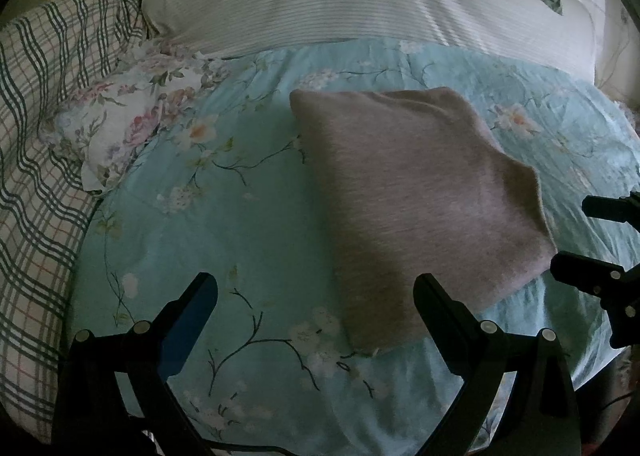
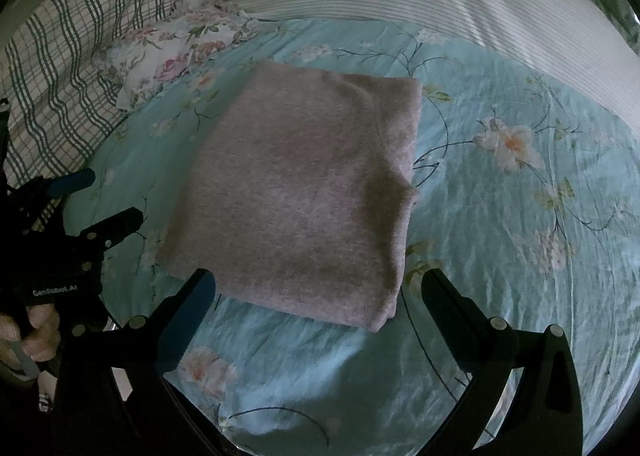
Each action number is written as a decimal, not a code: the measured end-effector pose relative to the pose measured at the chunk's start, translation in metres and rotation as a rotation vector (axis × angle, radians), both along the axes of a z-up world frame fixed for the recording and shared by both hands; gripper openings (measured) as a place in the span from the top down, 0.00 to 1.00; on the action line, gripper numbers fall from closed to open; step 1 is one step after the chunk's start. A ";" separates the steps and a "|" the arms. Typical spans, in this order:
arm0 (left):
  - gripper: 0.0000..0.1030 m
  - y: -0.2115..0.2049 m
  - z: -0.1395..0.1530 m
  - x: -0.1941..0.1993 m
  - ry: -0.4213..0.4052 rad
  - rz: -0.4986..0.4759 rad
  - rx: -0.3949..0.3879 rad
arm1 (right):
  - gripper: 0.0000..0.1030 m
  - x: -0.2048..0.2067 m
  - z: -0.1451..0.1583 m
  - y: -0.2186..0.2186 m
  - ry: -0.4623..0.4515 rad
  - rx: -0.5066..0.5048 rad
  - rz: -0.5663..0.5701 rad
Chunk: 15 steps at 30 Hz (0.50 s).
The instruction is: Fold small clothes
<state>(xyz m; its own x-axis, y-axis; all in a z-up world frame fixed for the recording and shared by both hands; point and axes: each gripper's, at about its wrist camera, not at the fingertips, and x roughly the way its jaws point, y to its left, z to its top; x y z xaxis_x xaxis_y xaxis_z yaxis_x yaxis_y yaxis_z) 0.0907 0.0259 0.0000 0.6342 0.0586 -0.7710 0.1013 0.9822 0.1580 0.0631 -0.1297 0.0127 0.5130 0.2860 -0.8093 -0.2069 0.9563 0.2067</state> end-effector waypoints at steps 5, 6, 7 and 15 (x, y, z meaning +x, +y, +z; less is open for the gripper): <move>0.04 -0.001 0.001 -0.004 -0.004 -0.006 0.003 | 0.00 -0.001 0.000 0.000 -0.001 0.002 0.002; 0.04 -0.001 0.001 -0.005 -0.005 -0.008 0.002 | 0.00 -0.001 0.000 0.000 -0.001 0.002 0.002; 0.04 -0.001 0.001 -0.006 -0.006 -0.009 0.001 | 0.00 -0.002 0.001 0.000 -0.002 0.003 0.002; 0.04 0.000 0.005 -0.012 -0.015 -0.010 -0.010 | 0.00 -0.015 0.005 0.005 -0.010 0.002 -0.007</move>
